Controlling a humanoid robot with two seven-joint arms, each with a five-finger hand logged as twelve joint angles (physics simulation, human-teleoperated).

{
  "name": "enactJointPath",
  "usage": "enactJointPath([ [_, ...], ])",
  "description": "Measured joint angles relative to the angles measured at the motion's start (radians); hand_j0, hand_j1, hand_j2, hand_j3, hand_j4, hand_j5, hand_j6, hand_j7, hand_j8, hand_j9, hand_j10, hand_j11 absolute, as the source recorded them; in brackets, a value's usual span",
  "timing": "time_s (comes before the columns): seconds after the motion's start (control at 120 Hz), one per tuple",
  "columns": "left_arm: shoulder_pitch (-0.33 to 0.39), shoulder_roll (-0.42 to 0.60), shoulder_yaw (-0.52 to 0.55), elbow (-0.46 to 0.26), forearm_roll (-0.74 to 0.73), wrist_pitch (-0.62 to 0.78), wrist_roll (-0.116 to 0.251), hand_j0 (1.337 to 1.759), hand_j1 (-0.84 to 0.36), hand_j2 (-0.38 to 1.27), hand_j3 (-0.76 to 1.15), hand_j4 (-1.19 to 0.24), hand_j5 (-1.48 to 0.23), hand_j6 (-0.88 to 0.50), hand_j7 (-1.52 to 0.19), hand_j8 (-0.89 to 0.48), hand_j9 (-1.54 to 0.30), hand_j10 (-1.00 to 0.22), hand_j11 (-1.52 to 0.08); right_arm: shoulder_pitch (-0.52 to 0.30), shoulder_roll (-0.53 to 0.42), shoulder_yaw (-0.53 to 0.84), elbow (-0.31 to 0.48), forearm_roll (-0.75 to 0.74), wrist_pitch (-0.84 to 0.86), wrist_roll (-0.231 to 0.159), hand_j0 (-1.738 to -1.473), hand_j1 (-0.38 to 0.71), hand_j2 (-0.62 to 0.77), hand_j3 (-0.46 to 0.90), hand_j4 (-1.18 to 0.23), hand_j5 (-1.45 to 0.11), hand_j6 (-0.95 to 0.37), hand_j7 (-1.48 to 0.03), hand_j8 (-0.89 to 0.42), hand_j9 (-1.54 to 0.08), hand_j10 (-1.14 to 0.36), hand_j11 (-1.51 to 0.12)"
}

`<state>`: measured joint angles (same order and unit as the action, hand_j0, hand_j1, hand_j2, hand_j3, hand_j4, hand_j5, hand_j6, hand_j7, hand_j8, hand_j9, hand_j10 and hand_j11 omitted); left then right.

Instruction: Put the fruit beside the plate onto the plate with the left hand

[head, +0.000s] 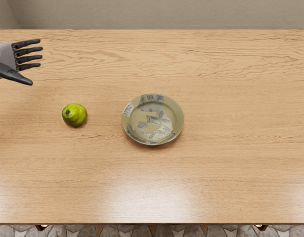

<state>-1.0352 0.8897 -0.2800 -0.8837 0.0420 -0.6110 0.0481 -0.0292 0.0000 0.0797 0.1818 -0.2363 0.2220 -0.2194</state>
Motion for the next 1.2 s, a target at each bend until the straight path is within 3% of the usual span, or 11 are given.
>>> enactJointPath([
  [0.133,0.0,0.003,0.0,-0.001,0.001,0.0,0.002,1.658,0.34,0.0,0.0,-0.01,-0.01,-0.01,-0.01,0.0,-0.01,0.0,-0.01,-0.001,0.0,0.001,0.001,0.0,0.0,0.0,-1.658,-0.32,0.0,0.0,-0.02,-0.03,-0.02,-0.03,-0.02,-0.03,-0.02,-0.03],
  [0.2,-0.014,-0.002,0.008,-0.002,0.009,0.0,0.035,1.658,0.34,0.0,0.0,-0.01,-0.01,0.0,-0.01,0.0,-0.01,0.0,-0.01,-0.001,0.0,0.0,0.0,0.0,-0.001,0.0,-1.658,-0.32,0.0,0.0,-0.02,-0.03,-0.02,-0.03,-0.02,-0.03,-0.02,-0.03],
  [0.242,-0.026,-0.007,0.013,-0.001,0.018,0.0,0.084,1.658,0.34,0.0,0.0,-0.01,-0.01,-0.01,-0.01,0.0,-0.01,0.0,-0.01,-0.001,0.0,0.0,-0.001,0.0,-0.001,0.0,-1.658,-0.32,0.0,0.0,-0.02,-0.03,-0.02,-0.03,-0.02,-0.03,-0.02,-0.03],
  [0.333,-0.074,-0.012,0.018,-0.002,0.034,0.0,0.258,1.658,0.34,0.0,0.0,-0.01,-0.01,-0.01,-0.01,-0.01,-0.01,-0.01,-0.01,-0.001,0.0,-0.001,-0.002,0.0,-0.001,0.0,-1.658,-0.32,0.0,0.0,-0.02,-0.03,-0.02,-0.03,-0.02,-0.03,-0.02,-0.03],
  [0.392,-0.105,-0.024,0.02,-0.002,0.049,0.0,0.349,1.658,0.34,0.0,0.0,-0.01,-0.01,-0.01,-0.01,-0.01,-0.01,-0.01,-0.01,-0.001,0.0,-0.001,-0.002,0.0,-0.001,0.0,-1.658,-0.32,0.0,0.0,-0.02,-0.03,-0.02,-0.03,-0.02,-0.03,-0.02,-0.03],
  [0.508,-0.189,-0.033,0.021,-0.005,0.116,0.0,0.468,1.658,0.33,0.0,0.0,-0.01,-0.02,-0.01,-0.02,-0.01,-0.02,-0.01,-0.02,-0.001,0.0,-0.001,-0.002,0.0,-0.001,0.0,-1.658,-0.32,0.0,0.0,-0.02,-0.03,-0.02,-0.03,-0.02,-0.03,-0.02,-0.03],
  [0.575,-0.225,-0.03,0.021,-0.024,0.144,0.0,0.513,1.658,0.33,0.0,0.0,-0.02,-0.03,-0.02,-0.03,-0.02,-0.03,-0.02,-0.03,-0.001,0.0,-0.001,-0.002,0.0,-0.001,0.0,-1.658,-0.32,0.0,0.0,-0.02,-0.03,-0.02,-0.03,-0.02,-0.03,-0.02,-0.03],
  [0.708,-0.285,-0.017,0.021,-0.164,0.221,0.0,0.549,1.658,0.31,0.01,0.0,-0.03,-0.04,-0.03,-0.04,-0.03,-0.04,-0.03,-0.04,-0.001,0.0,-0.001,-0.002,0.0,-0.001,0.0,-1.658,-0.32,0.0,0.0,-0.02,-0.03,-0.02,-0.03,-0.02,-0.03,-0.02,-0.03],
  [0.817,-0.357,-0.001,0.021,-0.309,0.285,0.0,0.558,1.658,0.3,0.01,0.0,-0.04,-0.05,-0.04,-0.05,-0.04,-0.05,-0.04,-0.05,-0.001,0.0,-0.001,-0.002,0.0,-0.001,0.0,-1.658,-0.32,0.0,0.0,-0.02,-0.03,-0.02,-0.03,-0.02,-0.03,-0.02,-0.03],
  [0.925,-0.373,-0.007,0.02,-0.414,0.316,0.0,0.561,1.658,0.3,0.01,0.0,-0.04,-0.05,-0.04,-0.05,-0.04,-0.05,-0.04,-0.05,-0.002,0.0,-0.001,-0.002,0.0,-0.001,0.0,-1.658,-0.32,0.0,0.0,-0.02,-0.03,-0.02,-0.03,-0.02,-0.03,-0.02,-0.03],
  [1.2,-0.374,-0.034,0.019,-0.485,0.347,0.0,0.563,1.658,0.3,0.01,0.0,-0.04,-0.05,-0.04,-0.05,-0.04,-0.05,-0.04,-0.05,-0.002,0.0,-0.001,-0.002,0.0,-0.001,0.0,-1.658,-0.32,0.0,0.0,-0.02,-0.03,-0.02,-0.03,-0.02,-0.03,-0.02,-0.03],
])
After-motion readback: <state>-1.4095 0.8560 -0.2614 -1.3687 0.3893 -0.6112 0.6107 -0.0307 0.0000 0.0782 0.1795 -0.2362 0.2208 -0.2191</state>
